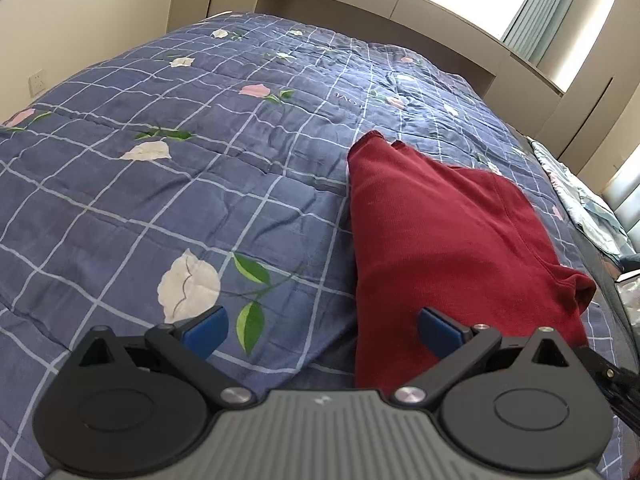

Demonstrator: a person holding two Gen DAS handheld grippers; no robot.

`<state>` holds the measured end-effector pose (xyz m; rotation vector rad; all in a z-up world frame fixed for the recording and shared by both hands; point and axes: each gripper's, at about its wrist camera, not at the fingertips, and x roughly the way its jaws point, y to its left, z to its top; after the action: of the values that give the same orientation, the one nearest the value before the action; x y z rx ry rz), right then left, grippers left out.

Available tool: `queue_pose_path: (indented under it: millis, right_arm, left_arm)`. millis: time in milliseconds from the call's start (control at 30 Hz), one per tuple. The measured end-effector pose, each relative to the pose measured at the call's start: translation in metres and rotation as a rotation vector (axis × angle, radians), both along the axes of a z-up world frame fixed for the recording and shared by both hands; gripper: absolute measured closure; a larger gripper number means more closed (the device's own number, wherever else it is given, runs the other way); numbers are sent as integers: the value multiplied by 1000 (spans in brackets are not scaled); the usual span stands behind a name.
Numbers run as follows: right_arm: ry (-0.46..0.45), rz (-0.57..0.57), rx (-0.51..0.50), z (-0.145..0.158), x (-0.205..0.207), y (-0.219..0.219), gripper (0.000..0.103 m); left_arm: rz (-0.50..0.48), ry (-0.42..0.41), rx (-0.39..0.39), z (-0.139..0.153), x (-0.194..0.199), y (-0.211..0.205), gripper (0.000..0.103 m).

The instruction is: Fold small clothes

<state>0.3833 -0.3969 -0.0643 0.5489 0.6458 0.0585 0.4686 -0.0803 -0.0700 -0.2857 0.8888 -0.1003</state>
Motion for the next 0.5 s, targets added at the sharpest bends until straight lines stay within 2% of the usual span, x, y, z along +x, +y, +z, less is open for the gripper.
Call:
queue_pose_path:
  millis: [167,267,333,367,400,433,467,500]
  right_arm:
    - [30,-6,23,-6,-13,1,92]
    - [23,5,-32,-11,-12,7,88]
    - [-11,6,-65,-4,-9,6,72]
    - [-71,0,-149,9,-5,6,62]
    - [-71,0,-149,9,-5,6,36]
    - [-156,0,-238,22,5,5,14]
    - [-156,0,-238,22,5,5,8]
    - [-188,2,-288,27,14,6,6]
  left_arm:
    - [4,3,4,-1,0,3,0]
    - [6,11,0,-2,5,4,0]
    - [5,-2,1,0,13,1,0]
    - [3,-14,-1,2,17,1,0]
    - [1,-30,-3,4,23,-1,0]
    - [0,-42,-5,6,29,-3,0]
    - [-2,-55,-8,7,38,-6,0]
    - [-6,-66,-8,7,49,-10,0]
